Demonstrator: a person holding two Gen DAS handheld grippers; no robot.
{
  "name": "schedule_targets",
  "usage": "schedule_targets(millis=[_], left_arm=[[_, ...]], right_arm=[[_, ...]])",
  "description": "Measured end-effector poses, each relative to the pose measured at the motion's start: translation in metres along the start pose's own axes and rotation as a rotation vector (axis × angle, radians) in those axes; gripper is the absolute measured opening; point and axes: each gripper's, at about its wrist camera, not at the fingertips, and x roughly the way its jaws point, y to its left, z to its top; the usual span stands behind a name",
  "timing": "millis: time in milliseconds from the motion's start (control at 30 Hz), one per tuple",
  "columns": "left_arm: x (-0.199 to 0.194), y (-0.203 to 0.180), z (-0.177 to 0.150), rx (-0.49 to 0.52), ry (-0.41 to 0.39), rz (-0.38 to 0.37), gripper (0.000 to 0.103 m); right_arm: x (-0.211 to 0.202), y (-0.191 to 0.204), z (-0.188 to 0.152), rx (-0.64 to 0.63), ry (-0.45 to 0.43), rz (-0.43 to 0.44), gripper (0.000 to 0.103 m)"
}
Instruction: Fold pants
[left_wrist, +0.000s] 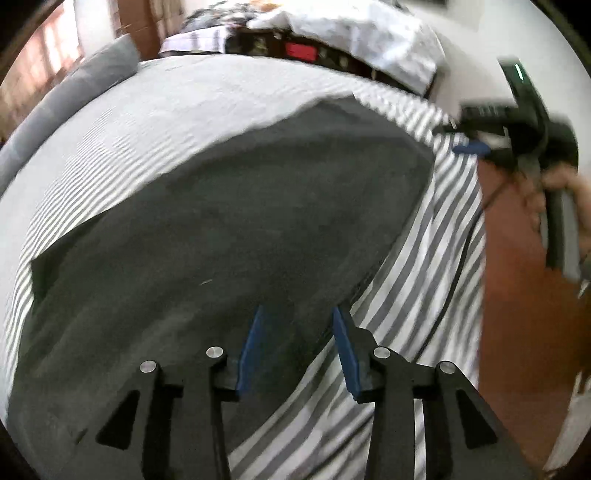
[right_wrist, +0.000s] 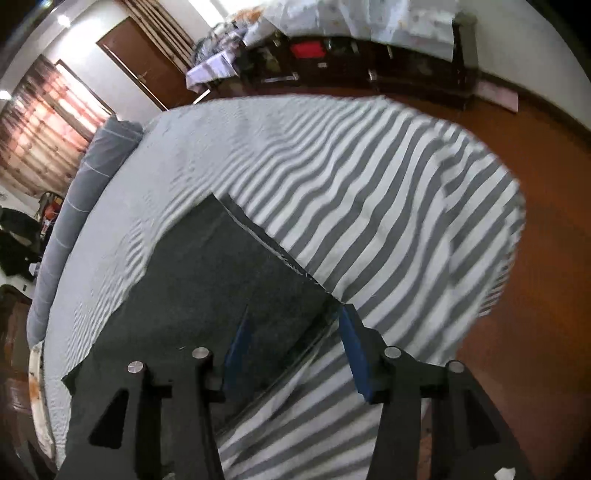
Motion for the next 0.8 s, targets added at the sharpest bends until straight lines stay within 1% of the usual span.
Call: schedule_targets(millis=[67,133,167,267,300,367,433,500,533,567,600,633,700,767,800], left_arm=[[-0.026,0.021,-0.006,-0.062,-0.029,-0.010,0.044],[-0.056,0.052,-0.017,-0.148,-0.069,0.016,0.047],[-0.066,0.063,-0.022,-0.176,-0.082,0.030,0.048],[-0.096,0.107,-0.040,-0.280,-0.129,0.134,0.050],[-0.103,0.120,-0.046,-0.310,-0.140,0.168,0.052],[-0.113,0.144,-0.059,-0.376,-0.160,0.231,0.055],[-0.114,0.165,-0.071,-0.427,-0.157,0.274,0.057],[-0.110,0.183,-0.090,-0.472,-0.142,0.303,0.058],[-0.105,0.193,-0.100,-0.498,-0.126,0.319,0.058],[-0.101,0.199,-0.107,-0.512,-0.112,0.324,0.058],[-0.095,0.206,-0.116,-0.523,-0.092,0.332,0.058],[-0.091,0.211,-0.124,-0.529,-0.076,0.344,0.058],[-0.086,0.220,-0.140,-0.530,-0.049,0.374,0.058],[-0.083,0.225,-0.151,-0.518,-0.048,0.399,0.058],[-0.082,0.227,-0.155,-0.516,-0.048,0.399,0.058]], right_arm=[[-0.019,0.010,-0.002,-0.040,-0.022,0.009,0.047],[-0.030,0.026,-0.003,-0.097,-0.015,0.033,0.047],[-0.035,0.038,-0.005,-0.137,-0.009,0.054,0.047],[-0.041,0.087,-0.011,-0.266,0.023,0.142,0.047],[-0.039,0.113,-0.015,-0.317,0.044,0.188,0.047],[-0.031,0.153,-0.021,-0.396,0.079,0.246,0.047],[-0.016,0.204,-0.034,-0.489,0.128,0.299,0.047],[0.001,0.252,-0.053,-0.570,0.182,0.336,0.045],[0.008,0.274,-0.061,-0.612,0.205,0.345,0.045],[0.020,0.304,-0.073,-0.671,0.233,0.358,0.045],[0.026,0.320,-0.081,-0.707,0.252,0.365,0.045],[0.037,0.344,-0.093,-0.756,0.275,0.368,0.044],[0.052,0.377,-0.106,-0.812,0.308,0.376,0.044],[0.071,0.407,-0.119,-0.857,0.336,0.378,0.044],[0.078,0.414,-0.125,-0.868,0.352,0.385,0.044]])
